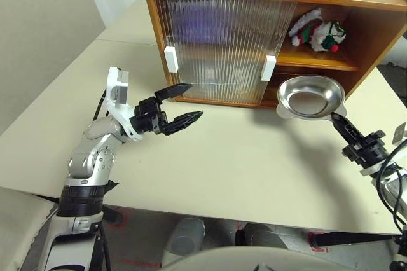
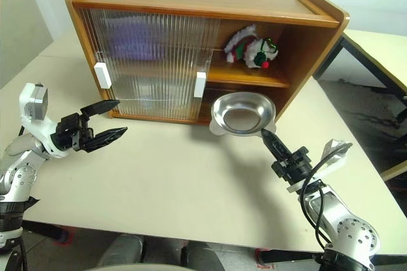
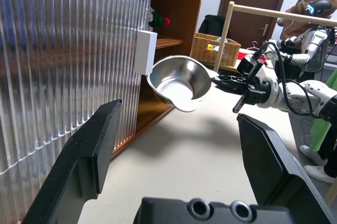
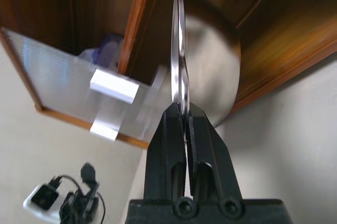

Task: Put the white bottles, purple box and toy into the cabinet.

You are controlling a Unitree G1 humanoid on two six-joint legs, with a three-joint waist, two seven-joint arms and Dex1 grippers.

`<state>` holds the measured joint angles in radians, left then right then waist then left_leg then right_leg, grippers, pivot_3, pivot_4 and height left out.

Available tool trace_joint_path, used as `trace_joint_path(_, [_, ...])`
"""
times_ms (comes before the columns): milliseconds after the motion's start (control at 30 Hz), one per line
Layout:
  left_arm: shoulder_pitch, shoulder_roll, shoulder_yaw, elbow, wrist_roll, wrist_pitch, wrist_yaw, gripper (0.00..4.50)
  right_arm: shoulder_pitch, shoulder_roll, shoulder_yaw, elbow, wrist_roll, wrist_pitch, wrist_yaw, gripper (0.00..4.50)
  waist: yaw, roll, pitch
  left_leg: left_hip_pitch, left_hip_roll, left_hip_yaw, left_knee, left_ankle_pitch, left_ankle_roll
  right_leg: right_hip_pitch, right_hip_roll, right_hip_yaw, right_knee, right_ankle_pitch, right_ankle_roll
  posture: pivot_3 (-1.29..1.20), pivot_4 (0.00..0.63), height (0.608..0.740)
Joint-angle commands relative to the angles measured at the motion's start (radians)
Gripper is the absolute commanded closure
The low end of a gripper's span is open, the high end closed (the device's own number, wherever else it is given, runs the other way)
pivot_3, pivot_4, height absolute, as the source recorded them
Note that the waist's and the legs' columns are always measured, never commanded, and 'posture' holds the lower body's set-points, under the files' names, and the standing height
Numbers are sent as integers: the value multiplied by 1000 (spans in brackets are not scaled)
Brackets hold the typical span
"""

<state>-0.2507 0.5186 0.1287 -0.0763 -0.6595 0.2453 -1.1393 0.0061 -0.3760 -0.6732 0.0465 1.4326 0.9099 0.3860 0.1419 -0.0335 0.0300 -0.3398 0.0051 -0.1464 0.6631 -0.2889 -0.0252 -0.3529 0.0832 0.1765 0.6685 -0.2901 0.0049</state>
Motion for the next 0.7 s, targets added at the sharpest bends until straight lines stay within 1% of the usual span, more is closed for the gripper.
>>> trace_joint_path(33, [1,2,-11,5,16,-9,-7,0,-42,30,22,20,-53,-63,-45,4487,-1,1,-1,0,0,0,0,0,0,0,0,0,0,0,1,199,27,740])
trace_joint_path(133, [-2,-2,-17,6,18,-10,-5,0,-82,50,36,57,-106,-112,-57,4487,-3,2,-1,0,1,-1,0,0,0,0,0,0,0,4,5,200,29,740])
trace_joint_path(400, [-11,-6,-31,-3,18,-5,7,0,-164,83,50,136,-167,-165,-65,4487,-2,4,-3,-1,2,-6,0,0,0,-2,1,0,0,6,6,201,31,740])
trace_joint_path(467, [-10,-5,-31,-4,18,-5,8,0,-179,86,53,156,-183,-176,-65,4487,-1,4,-3,-2,2,-7,0,0,0,-2,1,0,0,9,2,201,31,740])
trace_joint_path(700, [-12,0,-32,-13,15,3,14,0,-257,104,62,226,-235,-214,-73,4487,0,5,-3,-3,2,-9,-1,-1,0,-4,1,1,0,11,-2,205,36,740])
